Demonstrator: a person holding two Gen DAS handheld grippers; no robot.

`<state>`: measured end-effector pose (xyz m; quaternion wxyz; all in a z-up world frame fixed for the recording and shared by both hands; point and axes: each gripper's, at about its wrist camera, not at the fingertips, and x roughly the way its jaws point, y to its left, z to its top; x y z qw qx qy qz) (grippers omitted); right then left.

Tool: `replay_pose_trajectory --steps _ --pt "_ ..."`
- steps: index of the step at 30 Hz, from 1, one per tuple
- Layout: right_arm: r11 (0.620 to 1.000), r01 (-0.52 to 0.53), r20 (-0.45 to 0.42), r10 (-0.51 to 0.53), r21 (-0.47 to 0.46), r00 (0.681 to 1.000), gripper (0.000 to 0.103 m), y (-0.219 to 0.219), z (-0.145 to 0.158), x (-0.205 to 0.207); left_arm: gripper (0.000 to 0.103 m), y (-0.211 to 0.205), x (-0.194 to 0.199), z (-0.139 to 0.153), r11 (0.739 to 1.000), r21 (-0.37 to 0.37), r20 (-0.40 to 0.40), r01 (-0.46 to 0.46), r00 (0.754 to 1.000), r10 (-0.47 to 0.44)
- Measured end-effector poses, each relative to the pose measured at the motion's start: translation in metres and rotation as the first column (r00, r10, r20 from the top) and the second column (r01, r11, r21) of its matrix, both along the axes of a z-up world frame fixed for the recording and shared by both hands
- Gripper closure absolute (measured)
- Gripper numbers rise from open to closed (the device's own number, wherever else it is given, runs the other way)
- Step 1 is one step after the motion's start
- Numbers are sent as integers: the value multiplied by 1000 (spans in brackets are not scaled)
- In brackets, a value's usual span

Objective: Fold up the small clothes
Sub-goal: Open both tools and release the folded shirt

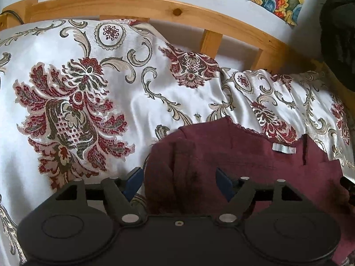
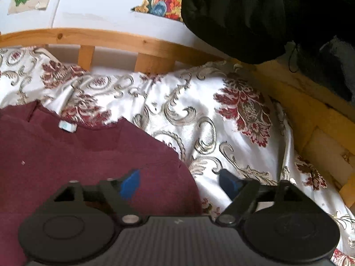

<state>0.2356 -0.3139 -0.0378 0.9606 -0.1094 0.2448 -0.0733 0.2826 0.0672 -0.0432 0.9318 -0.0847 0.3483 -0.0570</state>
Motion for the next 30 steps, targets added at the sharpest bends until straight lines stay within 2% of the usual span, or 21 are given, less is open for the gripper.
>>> replay_pose_trajectory --steps 4,9,19,30 --pt "999 32 -52 -33 -16 998 7 -4 -7 5 19 -3 0 -3 1000 17 -18 4 1000 -3" --pt "998 69 -67 -69 3 995 1 -10 -9 5 17 -5 0 -7 999 34 -40 14 999 -12" --pt "993 116 -88 -113 37 990 0 -17 -10 5 14 -2 5 -15 997 82 -98 -8 995 16" --pt "971 201 -88 -191 125 978 0 -31 -6 -12 6 7 -9 -8 998 44 -102 -34 994 38"
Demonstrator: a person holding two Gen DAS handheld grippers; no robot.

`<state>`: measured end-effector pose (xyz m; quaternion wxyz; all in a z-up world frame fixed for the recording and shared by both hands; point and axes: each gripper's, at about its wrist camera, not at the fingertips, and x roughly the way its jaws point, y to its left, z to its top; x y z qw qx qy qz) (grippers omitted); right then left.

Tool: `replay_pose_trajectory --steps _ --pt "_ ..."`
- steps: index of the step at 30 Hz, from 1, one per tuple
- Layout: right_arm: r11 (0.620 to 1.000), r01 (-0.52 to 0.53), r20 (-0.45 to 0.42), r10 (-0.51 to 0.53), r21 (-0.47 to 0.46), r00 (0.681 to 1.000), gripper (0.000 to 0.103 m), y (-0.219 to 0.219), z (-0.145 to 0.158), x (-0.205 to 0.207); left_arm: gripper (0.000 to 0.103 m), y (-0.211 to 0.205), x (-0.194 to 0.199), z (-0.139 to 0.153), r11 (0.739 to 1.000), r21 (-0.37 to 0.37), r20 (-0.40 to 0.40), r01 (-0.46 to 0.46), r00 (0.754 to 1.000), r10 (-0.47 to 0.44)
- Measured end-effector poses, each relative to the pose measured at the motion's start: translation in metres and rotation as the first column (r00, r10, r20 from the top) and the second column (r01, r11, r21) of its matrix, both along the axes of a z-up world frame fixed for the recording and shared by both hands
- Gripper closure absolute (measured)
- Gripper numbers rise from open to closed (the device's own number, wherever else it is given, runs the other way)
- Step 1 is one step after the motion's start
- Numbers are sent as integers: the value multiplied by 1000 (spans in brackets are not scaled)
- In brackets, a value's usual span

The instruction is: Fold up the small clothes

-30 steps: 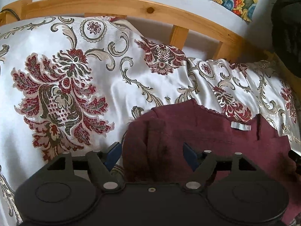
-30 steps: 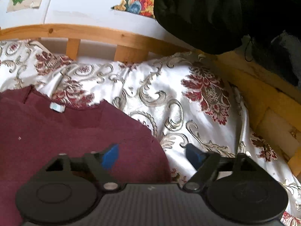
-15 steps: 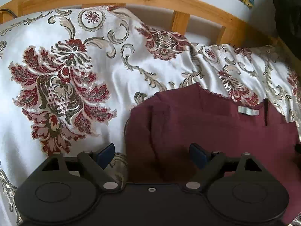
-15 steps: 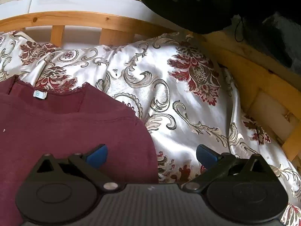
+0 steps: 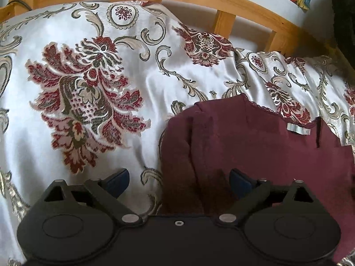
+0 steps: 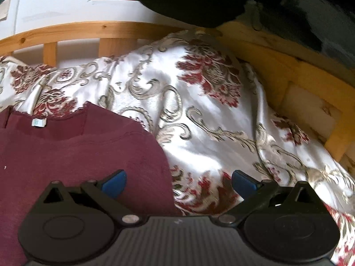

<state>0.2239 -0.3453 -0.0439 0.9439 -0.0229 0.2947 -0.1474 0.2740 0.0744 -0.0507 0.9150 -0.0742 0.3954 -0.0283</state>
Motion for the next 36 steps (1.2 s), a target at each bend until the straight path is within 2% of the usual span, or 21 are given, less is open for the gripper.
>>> replay_pose_trajectory --steps 8,20,26,32,36 --pt "994 92 2 -92 64 996 0 -19 4 -18 2 5 -26 10 999 -32 -13 -5 1000 5" --pt "997 13 80 -19 76 997 0 4 25 -58 1 3 -81 27 996 -95 -36 0 999 -3" --pt "993 -90 184 75 75 980 0 25 39 -77 1 -8 -101 25 993 -113 -53 21 998 -28" --pt "975 -207 160 192 80 968 0 55 37 -88 1 -14 -104 17 994 -108 -92 33 995 -43" --pt "949 -309 132 300 60 945 0 80 31 -87 1 -14 -102 13 994 -106 -107 27 993 -38"
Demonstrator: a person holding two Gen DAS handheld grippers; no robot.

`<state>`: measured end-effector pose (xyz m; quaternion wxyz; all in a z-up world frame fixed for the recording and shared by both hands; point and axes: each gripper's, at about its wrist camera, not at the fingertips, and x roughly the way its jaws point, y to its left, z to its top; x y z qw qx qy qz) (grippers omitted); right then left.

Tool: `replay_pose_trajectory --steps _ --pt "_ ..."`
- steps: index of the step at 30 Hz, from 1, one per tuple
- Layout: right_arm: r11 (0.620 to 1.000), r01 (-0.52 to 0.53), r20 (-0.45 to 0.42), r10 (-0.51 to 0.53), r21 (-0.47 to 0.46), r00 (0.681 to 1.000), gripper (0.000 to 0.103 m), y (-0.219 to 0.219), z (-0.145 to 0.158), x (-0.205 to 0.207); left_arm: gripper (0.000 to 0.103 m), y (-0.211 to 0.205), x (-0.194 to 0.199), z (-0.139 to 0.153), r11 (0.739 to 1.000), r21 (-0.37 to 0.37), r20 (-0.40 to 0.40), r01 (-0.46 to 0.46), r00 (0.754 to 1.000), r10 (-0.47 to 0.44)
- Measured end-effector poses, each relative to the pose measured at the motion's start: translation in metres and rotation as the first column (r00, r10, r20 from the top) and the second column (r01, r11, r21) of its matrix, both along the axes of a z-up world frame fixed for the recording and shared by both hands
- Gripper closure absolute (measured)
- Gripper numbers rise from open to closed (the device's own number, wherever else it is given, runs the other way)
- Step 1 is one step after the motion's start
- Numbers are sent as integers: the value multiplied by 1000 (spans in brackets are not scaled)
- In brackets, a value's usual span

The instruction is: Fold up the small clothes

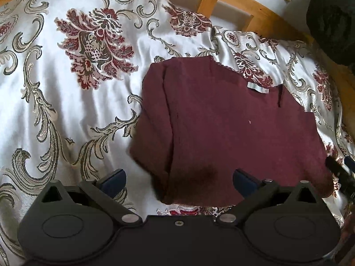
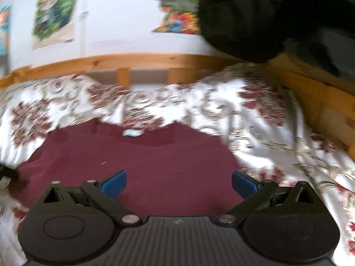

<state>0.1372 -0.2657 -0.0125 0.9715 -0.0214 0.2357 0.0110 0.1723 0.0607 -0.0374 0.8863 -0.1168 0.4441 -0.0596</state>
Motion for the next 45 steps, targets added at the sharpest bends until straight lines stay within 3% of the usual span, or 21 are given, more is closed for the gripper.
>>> replay_pose_trajectory --steps 6,18,28,35,45 --pt "993 -108 -36 106 -42 994 0 26 -10 0 1 0 3 -5 1000 5 -26 -3 1000 4" --pt "985 -169 -98 165 -35 981 0 38 -22 7 1 -1 8 -12 1000 22 -60 -4 998 5" --pt "983 -181 -211 168 -42 963 0 42 -37 18 1 0 10 -15 1000 27 -79 1 997 2" --pt "983 -181 -231 171 -24 958 0 38 -39 21 1 4 15 -21 1000 17 -102 -14 995 15" --pt "983 -183 -240 174 -19 955 0 38 -43 23 1 2 33 -26 999 35 -60 -22 998 24"
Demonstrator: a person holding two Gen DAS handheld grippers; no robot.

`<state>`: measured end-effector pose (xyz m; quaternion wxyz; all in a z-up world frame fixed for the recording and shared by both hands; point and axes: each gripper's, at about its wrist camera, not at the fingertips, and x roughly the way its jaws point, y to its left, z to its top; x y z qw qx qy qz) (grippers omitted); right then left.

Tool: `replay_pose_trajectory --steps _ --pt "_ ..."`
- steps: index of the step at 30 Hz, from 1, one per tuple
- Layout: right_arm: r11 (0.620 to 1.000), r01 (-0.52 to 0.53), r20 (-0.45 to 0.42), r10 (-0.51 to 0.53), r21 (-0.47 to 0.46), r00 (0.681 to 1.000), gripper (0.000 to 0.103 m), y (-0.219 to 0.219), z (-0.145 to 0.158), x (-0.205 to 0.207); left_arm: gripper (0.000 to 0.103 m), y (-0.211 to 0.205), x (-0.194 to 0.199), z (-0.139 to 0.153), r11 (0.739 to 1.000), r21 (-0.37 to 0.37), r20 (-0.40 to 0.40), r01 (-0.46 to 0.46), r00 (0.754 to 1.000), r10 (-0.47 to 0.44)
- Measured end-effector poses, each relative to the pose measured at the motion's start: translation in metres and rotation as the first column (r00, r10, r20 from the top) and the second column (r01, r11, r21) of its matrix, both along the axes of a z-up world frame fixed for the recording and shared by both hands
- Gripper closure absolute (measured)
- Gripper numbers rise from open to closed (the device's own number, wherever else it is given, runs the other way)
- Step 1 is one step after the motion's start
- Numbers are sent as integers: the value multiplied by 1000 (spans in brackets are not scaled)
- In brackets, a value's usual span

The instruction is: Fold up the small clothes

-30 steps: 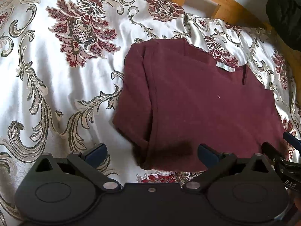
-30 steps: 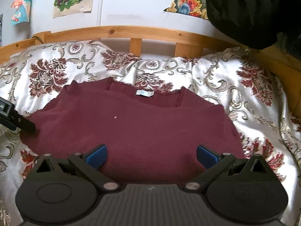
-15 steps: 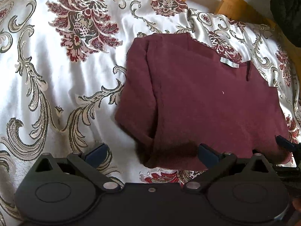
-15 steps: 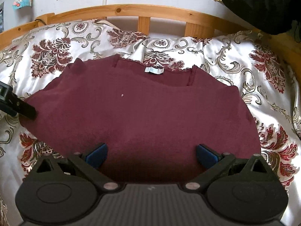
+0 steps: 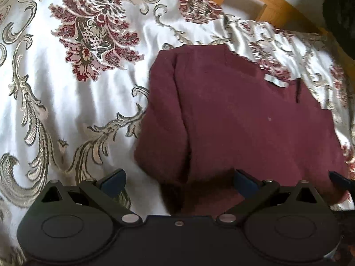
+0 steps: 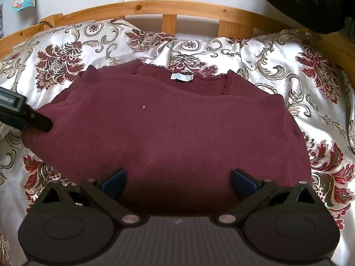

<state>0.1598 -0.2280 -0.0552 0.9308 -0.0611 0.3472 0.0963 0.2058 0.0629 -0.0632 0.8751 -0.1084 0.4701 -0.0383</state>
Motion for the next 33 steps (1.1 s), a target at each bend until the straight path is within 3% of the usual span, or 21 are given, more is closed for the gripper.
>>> replay_pose_trajectory --steps 5,33 --pt "1000 -2 -3 2 2 1000 0 0 0 0 1 7 9 -8 999 -29 -11 -41 999 41" --pt "1000 -1 -10 1 10 1000 0 -1 -2 0 2 7 7 -7 999 -17 -11 -32 999 32"
